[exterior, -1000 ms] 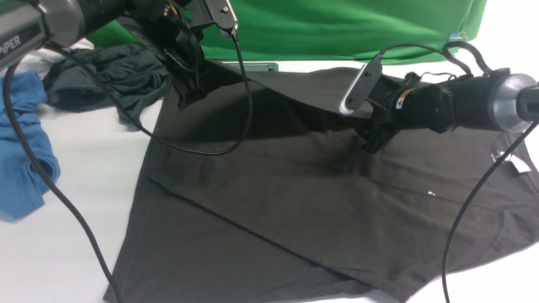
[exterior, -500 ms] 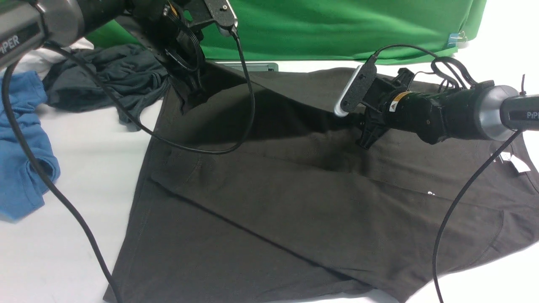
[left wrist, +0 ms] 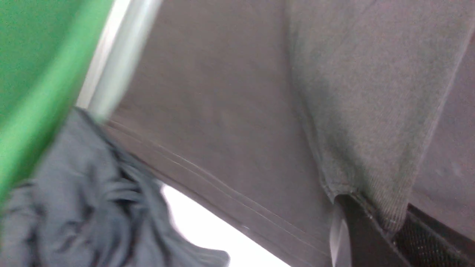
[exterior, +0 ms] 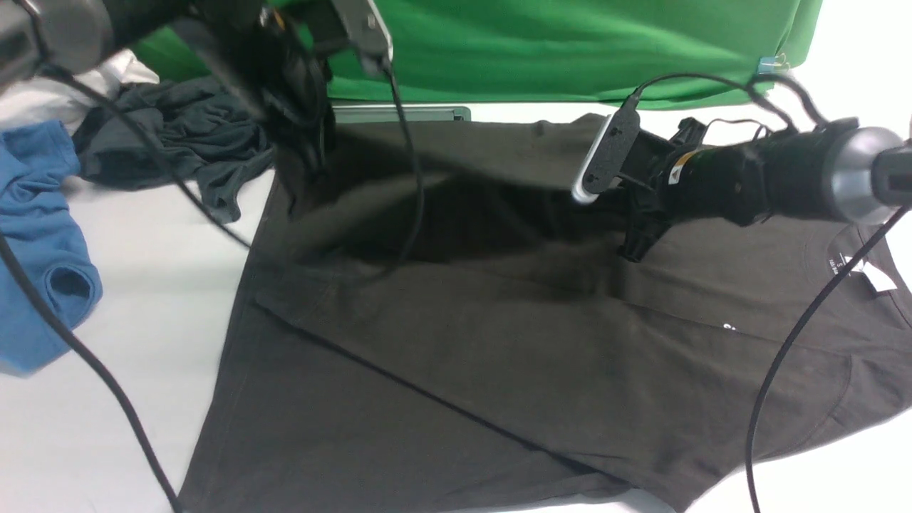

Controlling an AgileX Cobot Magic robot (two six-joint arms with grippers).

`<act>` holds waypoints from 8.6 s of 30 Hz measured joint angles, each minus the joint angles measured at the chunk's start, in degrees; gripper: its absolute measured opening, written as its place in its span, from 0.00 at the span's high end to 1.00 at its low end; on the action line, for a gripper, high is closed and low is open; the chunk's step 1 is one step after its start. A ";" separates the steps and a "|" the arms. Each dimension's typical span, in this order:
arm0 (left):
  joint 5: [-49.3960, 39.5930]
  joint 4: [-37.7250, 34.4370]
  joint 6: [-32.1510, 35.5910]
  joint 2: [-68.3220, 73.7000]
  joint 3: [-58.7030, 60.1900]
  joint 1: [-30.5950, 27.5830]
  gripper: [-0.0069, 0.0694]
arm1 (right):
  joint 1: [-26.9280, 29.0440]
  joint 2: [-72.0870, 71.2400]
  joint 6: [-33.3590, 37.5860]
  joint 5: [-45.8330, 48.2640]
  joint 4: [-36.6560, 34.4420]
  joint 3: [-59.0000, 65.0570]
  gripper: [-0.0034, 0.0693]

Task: Fold a long-sleeved shirt on a white desktop.
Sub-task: 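Fold the left side of the dark shirt inward over its body with the left gripper, then grasp the near edge of the shirt at its hem and shoulder corners, then fold the black garment in half by bringing its near edge over to the far edge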

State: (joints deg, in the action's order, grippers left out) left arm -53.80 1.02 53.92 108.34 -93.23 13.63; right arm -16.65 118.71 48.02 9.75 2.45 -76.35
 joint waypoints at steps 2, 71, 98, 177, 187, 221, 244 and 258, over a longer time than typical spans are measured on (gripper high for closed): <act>0.00 0.53 0.12 0.00 1.70 0.28 0.85 | 0.00 -0.42 0.63 1.57 0.00 0.00 0.92; 19.89 8.43 13.45 -23.37 60.25 2.90 0.79 | -0.11 -60.85 -25.11 37.63 -6.89 23.25 0.72; 0.16 -7.54 -3.31 -46.88 55.74 2.90 0.86 | -11.07 -54.76 -5.49 35.91 -3.36 37.62 0.19; 38.53 0.63 -22.92 6.14 13.06 -8.66 0.86 | 7.07 2.33 -24.72 14.98 11.35 -12.89 0.90; 46.39 0.57 -24.65 9.60 12.87 -9.31 0.84 | 9.03 4.92 -32.05 9.14 11.30 -13.46 0.51; 28.18 -20.86 -20.61 4.06 23.68 1.79 0.89 | 4.93 12.48 -14.85 27.87 -21.46 -24.74 0.93; 29.29 -14.61 -20.49 -0.96 25.82 1.80 0.89 | 16.01 10.43 -23.46 16.07 -18.69 -33.42 0.72; 20.48 -15.12 -20.08 -3.33 27.58 -1.44 0.89 | 30.36 0.55 -27.97 38.67 -11.80 -20.65 0.37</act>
State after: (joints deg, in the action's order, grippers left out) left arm -33.32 -14.10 33.84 105.01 -65.65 12.18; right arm 13.71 119.27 20.04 48.42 -9.36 -96.99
